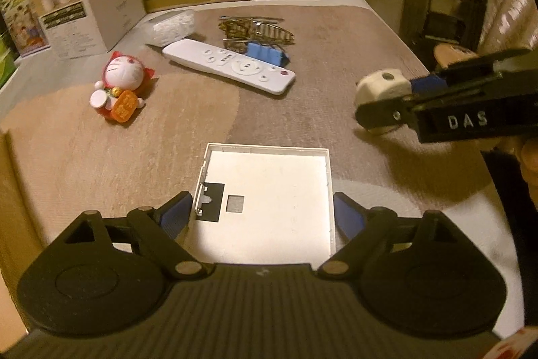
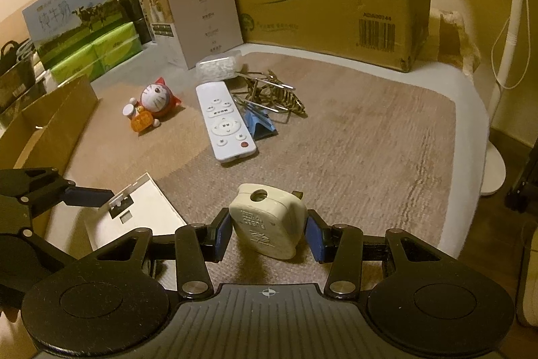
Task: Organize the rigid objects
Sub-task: 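Carry the panel cover and cream plug to the cardboard tray with both tools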
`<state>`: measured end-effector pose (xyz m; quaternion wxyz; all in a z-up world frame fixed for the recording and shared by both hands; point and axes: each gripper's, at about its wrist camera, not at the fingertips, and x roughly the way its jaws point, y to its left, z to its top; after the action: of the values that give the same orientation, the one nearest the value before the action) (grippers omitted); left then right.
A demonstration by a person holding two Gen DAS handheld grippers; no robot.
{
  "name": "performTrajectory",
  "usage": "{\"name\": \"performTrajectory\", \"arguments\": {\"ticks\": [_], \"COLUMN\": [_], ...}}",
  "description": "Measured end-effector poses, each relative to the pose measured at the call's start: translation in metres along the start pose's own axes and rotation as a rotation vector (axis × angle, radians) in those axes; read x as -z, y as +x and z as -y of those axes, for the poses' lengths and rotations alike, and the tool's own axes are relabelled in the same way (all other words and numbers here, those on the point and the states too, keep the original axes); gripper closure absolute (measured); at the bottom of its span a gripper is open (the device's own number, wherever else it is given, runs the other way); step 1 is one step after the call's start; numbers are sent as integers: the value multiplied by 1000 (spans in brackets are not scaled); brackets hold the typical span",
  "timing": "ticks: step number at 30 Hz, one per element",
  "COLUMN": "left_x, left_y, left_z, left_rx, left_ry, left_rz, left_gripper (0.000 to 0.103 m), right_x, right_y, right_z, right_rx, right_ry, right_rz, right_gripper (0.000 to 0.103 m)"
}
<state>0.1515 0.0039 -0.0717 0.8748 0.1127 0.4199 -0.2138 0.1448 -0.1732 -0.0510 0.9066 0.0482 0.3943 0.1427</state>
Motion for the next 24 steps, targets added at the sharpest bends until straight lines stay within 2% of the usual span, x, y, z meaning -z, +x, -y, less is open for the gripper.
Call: {"name": "performTrajectory", "arguments": {"ticks": [9,24], "left_x": [8,13], "left_y": [-17,-89], "left_z": [1,-1], "left_rx": [-45,-133], "left_ry": [-91,-195], "left_rz": [8,101], "left_gripper": [16,16], "right_x": [2,6], "right_y": [-10,-55], "right_z": [-7,-30], "right_rx": [1,-22], "right_ry": [-17,-57], "right_rz": [7,53], "right_gripper": [56,56]}}
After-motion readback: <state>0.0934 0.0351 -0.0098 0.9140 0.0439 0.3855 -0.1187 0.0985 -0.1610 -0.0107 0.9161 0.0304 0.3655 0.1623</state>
